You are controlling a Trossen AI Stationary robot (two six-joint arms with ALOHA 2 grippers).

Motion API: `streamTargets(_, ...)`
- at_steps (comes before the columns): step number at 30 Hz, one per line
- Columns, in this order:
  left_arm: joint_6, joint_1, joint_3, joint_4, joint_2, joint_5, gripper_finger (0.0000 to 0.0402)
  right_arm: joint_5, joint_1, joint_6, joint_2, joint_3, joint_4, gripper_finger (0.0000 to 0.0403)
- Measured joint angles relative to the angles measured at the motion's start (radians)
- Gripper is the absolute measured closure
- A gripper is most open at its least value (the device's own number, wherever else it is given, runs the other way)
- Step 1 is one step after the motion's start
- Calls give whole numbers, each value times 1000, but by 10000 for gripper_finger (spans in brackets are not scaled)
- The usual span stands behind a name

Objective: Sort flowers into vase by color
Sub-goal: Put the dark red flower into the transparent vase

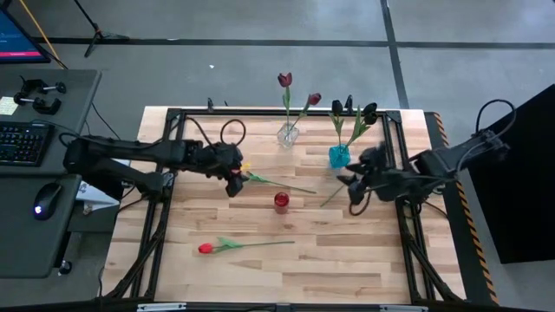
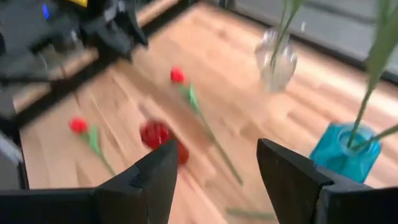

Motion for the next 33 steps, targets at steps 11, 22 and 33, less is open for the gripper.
streamTargets(11,-112,-33,-159,165,0,54,195,-398,-96,133,209,0,-52,194)
streamTargets(22,90,-11,-156,211,-36,143,195,-611,-294,-332,490,0,59,194)
streamTargets(33,152,40,-118,27,-264,171,195,-757,-390,-117,455,-205,-48,194)
